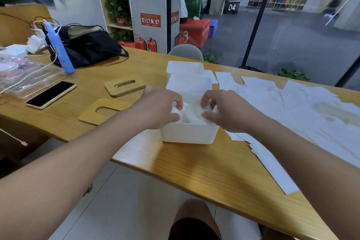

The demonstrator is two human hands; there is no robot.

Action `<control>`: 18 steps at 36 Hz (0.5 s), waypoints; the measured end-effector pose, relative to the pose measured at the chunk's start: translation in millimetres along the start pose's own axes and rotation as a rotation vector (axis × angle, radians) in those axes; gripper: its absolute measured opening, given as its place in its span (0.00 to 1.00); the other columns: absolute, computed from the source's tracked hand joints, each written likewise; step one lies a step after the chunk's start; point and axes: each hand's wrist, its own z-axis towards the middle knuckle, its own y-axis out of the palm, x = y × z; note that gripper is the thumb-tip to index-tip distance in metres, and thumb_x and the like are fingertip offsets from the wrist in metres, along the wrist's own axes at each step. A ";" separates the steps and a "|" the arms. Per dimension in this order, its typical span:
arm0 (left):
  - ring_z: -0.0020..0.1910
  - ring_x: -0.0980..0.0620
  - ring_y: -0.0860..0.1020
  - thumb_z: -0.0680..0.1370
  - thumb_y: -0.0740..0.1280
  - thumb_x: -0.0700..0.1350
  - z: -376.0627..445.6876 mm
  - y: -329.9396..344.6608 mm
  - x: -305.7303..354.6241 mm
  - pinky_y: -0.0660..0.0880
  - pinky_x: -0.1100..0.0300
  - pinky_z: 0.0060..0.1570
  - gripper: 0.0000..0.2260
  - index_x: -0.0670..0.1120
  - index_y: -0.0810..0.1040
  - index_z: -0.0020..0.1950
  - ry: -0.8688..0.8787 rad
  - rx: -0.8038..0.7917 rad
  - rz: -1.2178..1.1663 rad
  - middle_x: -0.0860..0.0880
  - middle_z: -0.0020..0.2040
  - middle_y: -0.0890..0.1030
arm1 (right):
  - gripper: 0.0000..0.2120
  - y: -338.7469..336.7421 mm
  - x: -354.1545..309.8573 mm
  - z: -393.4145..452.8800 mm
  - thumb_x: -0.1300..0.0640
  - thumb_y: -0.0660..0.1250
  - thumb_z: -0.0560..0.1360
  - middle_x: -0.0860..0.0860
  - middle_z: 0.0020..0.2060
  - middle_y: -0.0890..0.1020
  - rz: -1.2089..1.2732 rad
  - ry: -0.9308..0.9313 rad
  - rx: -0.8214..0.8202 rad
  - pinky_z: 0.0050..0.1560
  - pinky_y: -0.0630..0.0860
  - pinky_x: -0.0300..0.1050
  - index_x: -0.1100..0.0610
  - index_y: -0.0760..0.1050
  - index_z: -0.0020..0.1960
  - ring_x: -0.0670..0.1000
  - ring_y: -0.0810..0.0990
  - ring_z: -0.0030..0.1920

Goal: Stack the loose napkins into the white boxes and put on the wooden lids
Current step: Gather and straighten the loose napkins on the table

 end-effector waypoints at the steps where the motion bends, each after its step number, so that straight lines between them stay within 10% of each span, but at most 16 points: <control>1: 0.53 0.55 0.73 0.82 0.72 0.59 2.6 1.2 1.2 0.61 0.53 0.63 0.08 0.60 0.79 0.59 0.002 -0.005 0.037 0.58 0.45 0.78 | 0.09 2.8 -0.9 1.0 0.49 0.74 0.80 0.45 0.50 0.82 -0.024 0.002 -0.004 0.51 0.82 0.51 0.45 0.78 0.58 0.48 0.80 0.48; 13: 0.62 0.51 0.76 0.83 0.69 0.63 26.3 -1.1 8.2 0.60 0.51 0.64 0.13 0.59 0.82 0.63 0.021 -0.233 0.238 0.62 0.45 0.75 | 0.10 4.2 9.8 11.8 0.40 0.73 0.79 0.41 0.43 0.84 -0.242 -0.073 -0.012 0.60 0.67 0.49 0.45 0.78 0.51 0.44 0.80 0.46; 18: 0.69 0.47 0.71 0.88 0.55 0.65 30.6 -8.0 9.7 0.57 0.46 0.69 0.18 0.61 0.80 0.67 0.062 -0.434 0.417 0.57 0.60 0.81 | 0.12 7.3 13.1 12.0 0.38 0.75 0.77 0.42 0.49 0.83 -0.278 -0.080 0.066 0.63 0.70 0.51 0.44 0.81 0.53 0.48 0.79 0.51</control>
